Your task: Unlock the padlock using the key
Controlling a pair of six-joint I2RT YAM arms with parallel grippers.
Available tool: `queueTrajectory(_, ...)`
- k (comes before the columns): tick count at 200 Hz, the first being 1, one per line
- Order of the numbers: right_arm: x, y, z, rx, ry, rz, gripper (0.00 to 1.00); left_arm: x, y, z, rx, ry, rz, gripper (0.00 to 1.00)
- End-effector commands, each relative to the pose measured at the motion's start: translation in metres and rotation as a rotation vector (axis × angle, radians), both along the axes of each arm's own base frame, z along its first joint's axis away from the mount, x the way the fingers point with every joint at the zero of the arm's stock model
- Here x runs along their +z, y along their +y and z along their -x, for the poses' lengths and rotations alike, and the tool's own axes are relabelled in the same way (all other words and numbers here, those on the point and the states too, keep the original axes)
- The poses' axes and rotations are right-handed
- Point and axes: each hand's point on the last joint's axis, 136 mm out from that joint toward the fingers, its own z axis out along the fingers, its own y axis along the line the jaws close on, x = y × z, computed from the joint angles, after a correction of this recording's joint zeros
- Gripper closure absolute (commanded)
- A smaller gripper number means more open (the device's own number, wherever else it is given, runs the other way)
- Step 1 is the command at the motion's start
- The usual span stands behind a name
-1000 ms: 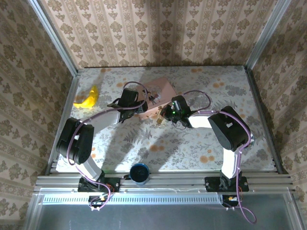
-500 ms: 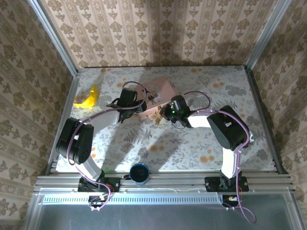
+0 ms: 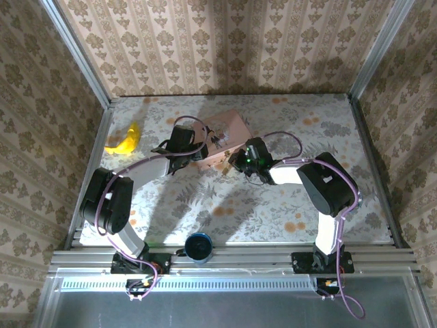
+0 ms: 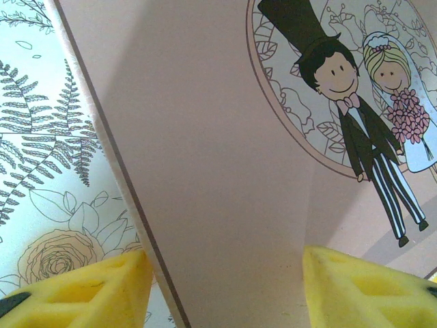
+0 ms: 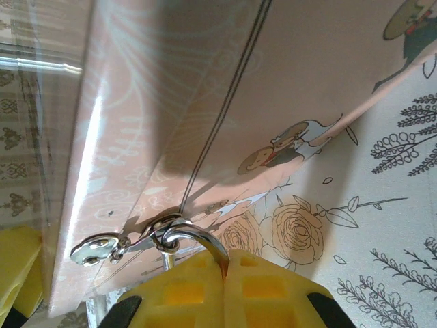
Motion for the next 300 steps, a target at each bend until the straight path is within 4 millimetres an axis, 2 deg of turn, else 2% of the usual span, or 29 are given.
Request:
queueTrajectory(1,0.015,-0.016,-0.011,-0.096,-0.035,0.004,1.00,-0.037,0.031,0.020,0.049,0.125,-0.121,0.41)
queueTrajectory(95,0.021,-0.025,-0.019,-0.166,-0.058,-0.022,1.00,-0.037,0.035,0.023,0.057,0.125,-0.133,0.44)
queueTrajectory(141,0.017,-0.045,-0.018,-0.246,-0.057,0.090,1.00,-0.039,0.035,0.023,0.061,0.129,-0.135,0.44)
queueTrajectory(194,0.018,-0.046,-0.023,-0.308,-0.065,0.063,1.00,-0.041,0.033,0.023,0.061,0.136,-0.130,0.46)
queueTrajectory(263,0.014,-0.044,-0.021,-0.302,-0.071,0.030,1.00,-0.037,0.023,0.025,0.029,0.123,-0.171,0.46)
queueTrajectory(300,0.003,-0.038,-0.013,-0.250,-0.038,0.029,0.84,-0.038,0.024,0.025,0.035,0.125,-0.168,0.46)
